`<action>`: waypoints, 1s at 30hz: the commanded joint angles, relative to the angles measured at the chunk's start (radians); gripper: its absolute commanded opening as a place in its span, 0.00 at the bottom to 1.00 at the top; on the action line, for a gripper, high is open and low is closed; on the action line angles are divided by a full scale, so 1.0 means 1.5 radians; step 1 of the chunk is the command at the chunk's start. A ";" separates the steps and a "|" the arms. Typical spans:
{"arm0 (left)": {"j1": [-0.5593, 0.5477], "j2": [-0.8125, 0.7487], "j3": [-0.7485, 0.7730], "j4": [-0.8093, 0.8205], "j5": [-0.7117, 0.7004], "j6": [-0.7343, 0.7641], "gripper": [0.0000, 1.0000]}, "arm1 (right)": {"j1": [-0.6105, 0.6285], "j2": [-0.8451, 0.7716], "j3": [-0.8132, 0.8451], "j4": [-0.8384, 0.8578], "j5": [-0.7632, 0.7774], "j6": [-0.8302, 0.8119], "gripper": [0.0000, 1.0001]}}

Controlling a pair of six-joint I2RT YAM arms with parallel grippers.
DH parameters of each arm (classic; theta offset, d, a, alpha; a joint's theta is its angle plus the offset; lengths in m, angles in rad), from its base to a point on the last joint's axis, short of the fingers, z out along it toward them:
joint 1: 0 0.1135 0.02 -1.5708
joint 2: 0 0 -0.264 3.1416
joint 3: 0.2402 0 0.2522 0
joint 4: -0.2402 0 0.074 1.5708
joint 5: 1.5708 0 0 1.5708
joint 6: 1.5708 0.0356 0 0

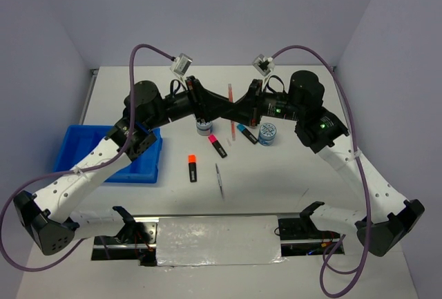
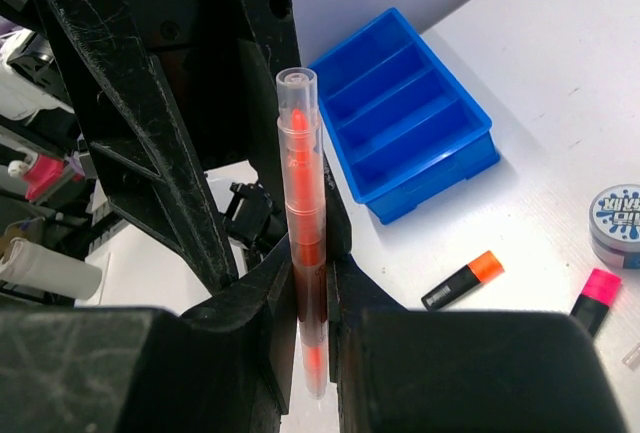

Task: Sort the stationery into containers
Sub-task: Place the pen in the storage box.

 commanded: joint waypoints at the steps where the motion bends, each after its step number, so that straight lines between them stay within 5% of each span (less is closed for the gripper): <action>1: 0.007 0.016 0.010 0.025 -0.006 -0.005 0.34 | 0.020 0.000 0.007 0.048 -0.026 -0.004 0.00; 14: 0.040 0.017 0.020 0.063 0.017 -0.023 0.67 | 0.021 0.003 -0.016 0.059 -0.031 -0.007 0.00; 30: 0.064 0.007 -0.002 0.123 0.061 -0.064 0.61 | 0.023 0.010 -0.014 0.065 -0.033 -0.005 0.00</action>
